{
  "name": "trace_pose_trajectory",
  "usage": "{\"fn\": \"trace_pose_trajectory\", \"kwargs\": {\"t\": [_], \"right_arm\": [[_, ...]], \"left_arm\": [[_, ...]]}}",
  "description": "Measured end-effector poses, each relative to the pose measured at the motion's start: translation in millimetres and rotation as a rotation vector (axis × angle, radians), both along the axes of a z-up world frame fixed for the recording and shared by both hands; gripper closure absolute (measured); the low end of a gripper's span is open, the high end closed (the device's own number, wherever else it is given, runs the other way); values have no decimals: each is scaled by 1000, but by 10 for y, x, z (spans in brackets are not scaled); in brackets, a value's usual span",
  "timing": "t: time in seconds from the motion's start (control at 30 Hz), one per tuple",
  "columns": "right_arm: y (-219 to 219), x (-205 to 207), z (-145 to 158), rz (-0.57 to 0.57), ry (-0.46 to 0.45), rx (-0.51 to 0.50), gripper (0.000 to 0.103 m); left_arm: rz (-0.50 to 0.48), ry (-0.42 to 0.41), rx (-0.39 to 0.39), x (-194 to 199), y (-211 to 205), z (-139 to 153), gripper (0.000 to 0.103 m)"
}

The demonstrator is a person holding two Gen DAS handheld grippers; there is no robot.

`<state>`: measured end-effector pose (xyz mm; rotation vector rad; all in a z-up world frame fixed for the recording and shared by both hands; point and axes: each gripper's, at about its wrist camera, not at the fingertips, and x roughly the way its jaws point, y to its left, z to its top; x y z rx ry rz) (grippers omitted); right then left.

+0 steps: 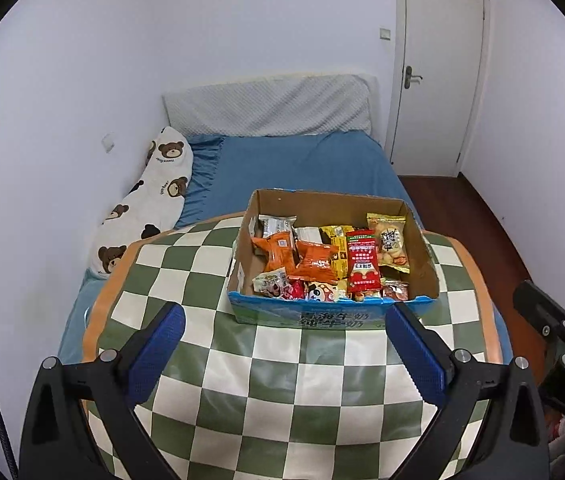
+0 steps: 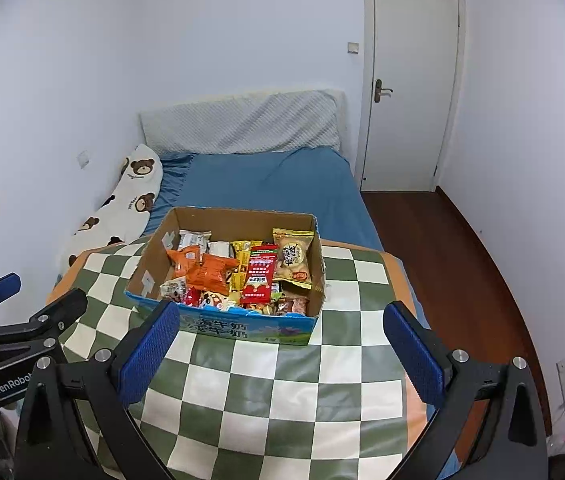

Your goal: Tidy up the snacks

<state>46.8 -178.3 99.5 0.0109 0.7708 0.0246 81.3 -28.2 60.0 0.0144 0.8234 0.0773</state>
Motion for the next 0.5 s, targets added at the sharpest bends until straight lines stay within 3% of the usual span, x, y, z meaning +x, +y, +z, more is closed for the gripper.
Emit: {"fn": "trace_pose_trajectory", "kwargs": {"t": [0.5], "right_arm": [[-121, 771, -618, -67, 88, 0, 0]], "left_arm": [[-19, 110, 14, 635, -117, -579, 0]]}}
